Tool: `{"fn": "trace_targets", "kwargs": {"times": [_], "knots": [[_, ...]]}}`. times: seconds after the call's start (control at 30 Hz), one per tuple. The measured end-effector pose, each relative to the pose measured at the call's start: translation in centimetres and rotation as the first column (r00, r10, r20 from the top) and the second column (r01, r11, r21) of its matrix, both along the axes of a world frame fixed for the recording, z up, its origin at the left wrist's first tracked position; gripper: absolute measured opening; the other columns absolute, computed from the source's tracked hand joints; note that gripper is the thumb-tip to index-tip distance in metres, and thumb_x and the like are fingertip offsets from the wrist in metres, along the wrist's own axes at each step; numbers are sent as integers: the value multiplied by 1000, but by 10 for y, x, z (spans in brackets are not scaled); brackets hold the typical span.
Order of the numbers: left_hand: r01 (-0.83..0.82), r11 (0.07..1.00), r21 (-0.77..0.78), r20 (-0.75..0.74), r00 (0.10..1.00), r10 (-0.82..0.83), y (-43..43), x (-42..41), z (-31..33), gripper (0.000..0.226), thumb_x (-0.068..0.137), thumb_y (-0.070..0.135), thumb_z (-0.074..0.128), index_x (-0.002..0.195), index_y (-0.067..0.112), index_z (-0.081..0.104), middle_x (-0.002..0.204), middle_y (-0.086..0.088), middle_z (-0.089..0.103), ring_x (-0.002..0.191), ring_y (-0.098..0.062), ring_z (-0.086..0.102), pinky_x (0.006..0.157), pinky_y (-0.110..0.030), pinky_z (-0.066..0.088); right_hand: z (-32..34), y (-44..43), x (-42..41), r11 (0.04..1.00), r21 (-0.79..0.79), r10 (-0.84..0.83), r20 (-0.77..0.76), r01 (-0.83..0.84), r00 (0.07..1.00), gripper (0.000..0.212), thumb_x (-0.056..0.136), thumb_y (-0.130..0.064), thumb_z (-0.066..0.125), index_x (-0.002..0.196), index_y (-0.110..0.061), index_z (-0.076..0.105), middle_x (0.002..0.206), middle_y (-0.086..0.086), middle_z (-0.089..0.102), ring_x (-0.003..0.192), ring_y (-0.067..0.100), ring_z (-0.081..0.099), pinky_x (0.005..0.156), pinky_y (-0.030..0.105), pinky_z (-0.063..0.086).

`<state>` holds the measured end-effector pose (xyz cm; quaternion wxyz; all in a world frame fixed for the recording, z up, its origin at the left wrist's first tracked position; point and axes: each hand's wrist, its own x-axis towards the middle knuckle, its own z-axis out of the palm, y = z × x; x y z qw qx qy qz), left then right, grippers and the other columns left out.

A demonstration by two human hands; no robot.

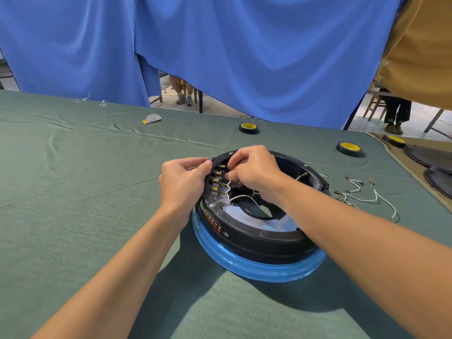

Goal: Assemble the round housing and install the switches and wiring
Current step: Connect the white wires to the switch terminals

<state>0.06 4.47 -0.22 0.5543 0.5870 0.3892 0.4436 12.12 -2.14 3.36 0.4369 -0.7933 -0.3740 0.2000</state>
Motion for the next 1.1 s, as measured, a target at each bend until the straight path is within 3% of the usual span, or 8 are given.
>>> {"fn": "trace_targets", "kwargs": {"times": [0.1, 0.23, 0.4, 0.6, 0.73, 0.87, 0.97, 1.1], "knots": [[21, 1000, 15, -15, 1000, -21, 2, -1, 1, 11, 83, 17, 72, 78, 26, 76, 78, -1, 77, 79, -19, 74, 82, -45, 60, 3, -1, 1, 1000, 10, 21, -69, -20, 997, 23, 76, 7, 76, 75, -13, 66, 88, 15, 71, 73, 24, 72, 63, 27, 58], [45, 999, 18, -20, 999, -45, 3, -1, 1, 15, 84, 16, 72, 76, 27, 75, 77, -1, 76, 78, -21, 74, 81, -46, 60, 1, -1, -1, 1000, -1, 22, -58, -22, 998, 23, 74, 5, 78, 73, -15, 65, 88, 14, 71, 78, 23, 71, 66, 27, 56], [48, 999, 20, -19, 999, -48, 4, -1, 2, 14, 84, 15, 72, 78, 26, 76, 77, -2, 76, 78, -21, 74, 80, -46, 60, -2, 2, -2, 1000, -1, -12, -57, 12, 998, 25, 75, 4, 77, 69, -16, 64, 90, 13, 70, 80, 22, 68, 59, 25, 50], [28, 999, 20, -11, 1000, -28, 3, 0, 1, 10, 83, 16, 72, 80, 25, 77, 76, -2, 76, 77, -24, 73, 79, -48, 60, 2, 2, 2, 997, -22, 80, -8, -80, 997, 23, 77, 3, 76, 75, -16, 63, 89, 12, 70, 76, 21, 70, 65, 27, 56], [33, 999, 20, -3, 999, -33, 2, 0, 0, 9, 84, 16, 72, 84, 23, 77, 78, -2, 77, 78, -22, 74, 80, -46, 60, 4, -1, 2, 981, -109, 182, 216, -162, 959, 15, 82, -7, 75, 85, -18, 65, 95, 7, 70, 90, 19, 67, 81, 33, 57], [45, 998, 38, -3, 999, -44, 1, -1, -1, 12, 85, 17, 71, 80, 27, 76, 76, -1, 76, 75, -20, 74, 75, -40, 61, 11, -10, 2, 970, -148, 238, 389, -195, 890, 7, 84, -17, 74, 88, -20, 69, 89, -1, 67, 91, 16, 61, 74, 28, 50], [47, 997, 56, -8, 999, -47, 0, -1, 0, 18, 85, 17, 71, 74, 30, 75, 73, 2, 76, 72, -17, 74, 66, -32, 57, 14, -14, -2, 955, -224, 287, 533, -194, 796, 5, 82, -20, 75, 81, -24, 72, 90, -1, 69, 94, 19, 61, 80, 36, 54], [33, 997, 67, -9, 999, -33, 0, -1, 0, 21, 85, 17, 71, 70, 31, 74, 71, 2, 75, 70, -18, 73, 63, -32, 58, 9, -18, -9, 952, -236, 296, 534, -196, 792, 6, 80, -28, 77, 85, -25, 76, 94, -2, 70, 101, 18, 57, 85, 39, 52]]}}
